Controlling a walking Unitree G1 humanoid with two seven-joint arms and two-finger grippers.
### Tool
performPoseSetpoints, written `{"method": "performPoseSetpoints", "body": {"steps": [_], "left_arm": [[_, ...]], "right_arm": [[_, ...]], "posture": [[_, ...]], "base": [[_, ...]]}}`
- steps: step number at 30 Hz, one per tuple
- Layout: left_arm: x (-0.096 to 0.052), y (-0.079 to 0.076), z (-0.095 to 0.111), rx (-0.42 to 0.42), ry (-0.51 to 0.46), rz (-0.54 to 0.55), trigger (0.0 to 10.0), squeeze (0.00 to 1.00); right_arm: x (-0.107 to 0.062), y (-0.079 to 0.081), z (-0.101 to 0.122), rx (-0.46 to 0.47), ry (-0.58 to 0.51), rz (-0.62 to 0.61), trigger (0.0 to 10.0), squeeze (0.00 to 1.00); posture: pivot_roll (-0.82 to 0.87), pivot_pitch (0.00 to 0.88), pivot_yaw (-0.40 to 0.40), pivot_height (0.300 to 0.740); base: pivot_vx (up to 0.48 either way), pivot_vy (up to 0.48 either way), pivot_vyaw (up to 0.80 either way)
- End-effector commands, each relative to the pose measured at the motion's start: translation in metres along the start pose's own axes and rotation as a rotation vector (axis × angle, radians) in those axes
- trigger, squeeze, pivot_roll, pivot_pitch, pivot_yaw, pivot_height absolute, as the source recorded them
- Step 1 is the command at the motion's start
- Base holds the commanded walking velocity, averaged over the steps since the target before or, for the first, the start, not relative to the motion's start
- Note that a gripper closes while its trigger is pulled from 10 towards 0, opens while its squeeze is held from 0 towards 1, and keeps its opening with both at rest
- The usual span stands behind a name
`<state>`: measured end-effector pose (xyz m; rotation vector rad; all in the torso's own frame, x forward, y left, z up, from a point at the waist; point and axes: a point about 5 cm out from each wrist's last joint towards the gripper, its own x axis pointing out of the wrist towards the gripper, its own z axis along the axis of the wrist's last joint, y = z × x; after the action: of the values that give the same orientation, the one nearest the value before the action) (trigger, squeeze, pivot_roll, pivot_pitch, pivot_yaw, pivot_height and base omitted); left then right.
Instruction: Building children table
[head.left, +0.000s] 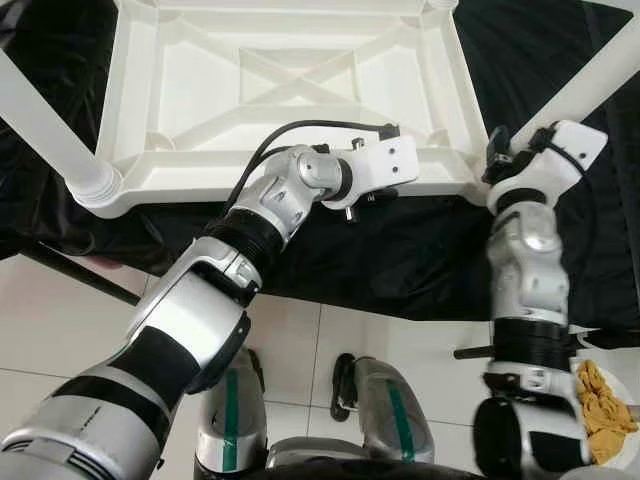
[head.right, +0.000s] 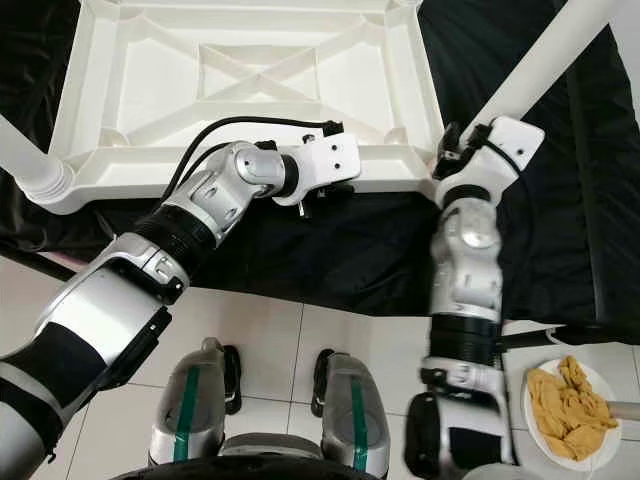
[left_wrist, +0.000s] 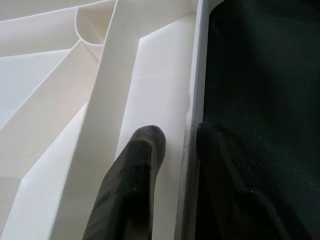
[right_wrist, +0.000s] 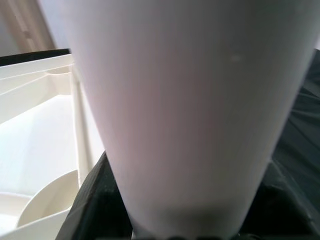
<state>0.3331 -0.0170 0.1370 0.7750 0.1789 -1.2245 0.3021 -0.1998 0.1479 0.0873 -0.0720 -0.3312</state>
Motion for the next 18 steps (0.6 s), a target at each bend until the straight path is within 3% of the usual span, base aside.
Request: {"method": "performPoseSetpoints", "body": {"steps": [1,9,10,11,15,16,18], "left_arm": [[0.006,-0.016,-0.019,-0.041,0.072,-0.052,10.0,0.0],[0.006,-0.017,-0.019,-0.042,0.073,-0.054,10.0,0.0],[0.006,-0.018,-0.019,-0.045,0.073,-0.056,10.0,0.0],[0.006,-0.018,-0.02,-0.046,0.074,-0.057,10.0,0.0],[0.006,-0.018,-0.02,-0.046,0.075,-0.058,10.0,0.0],[0.006,-0.018,-0.02,-0.047,0.076,-0.059,10.0,0.0],[0.006,-0.018,-0.02,-0.048,0.076,-0.058,10.0,0.0]], "right_arm": [[-0.005,0.016,-0.001,0.015,0.011,0.046,0.0,0.0],[-0.008,0.027,-0.006,0.031,0.084,-0.01,0.0,0.0],[-0.009,0.027,-0.006,0.026,0.088,-0.005,6.4,0.0],[-0.009,0.028,-0.006,0.027,0.091,0.001,10.0,0.0],[-0.009,0.027,-0.006,0.027,0.093,0.006,10.0,0.0],[-0.008,0.026,-0.004,0.034,0.083,0.014,10.0,1.0],[-0.005,0.021,0.001,0.041,0.052,0.072,10.0,1.0]], "posture": [[0.03,0.008,-0.061,0.74],[0.04,0.01,-0.065,0.74],[0.04,0.011,-0.065,0.74],[0.04,0.012,-0.065,0.74],[0.04,0.012,-0.064,0.74],[0.03,0.015,-0.063,0.74],[0.03,0.021,-0.063,0.74]], "base": [[0.0,0.0,0.0],[0.0,0.0,0.0],[0.0,0.0,0.0],[0.0,0.0,0.0],[0.0,0.0,0.0],[0.0,0.0,0.0],[0.0,0.0,0.0]]}}
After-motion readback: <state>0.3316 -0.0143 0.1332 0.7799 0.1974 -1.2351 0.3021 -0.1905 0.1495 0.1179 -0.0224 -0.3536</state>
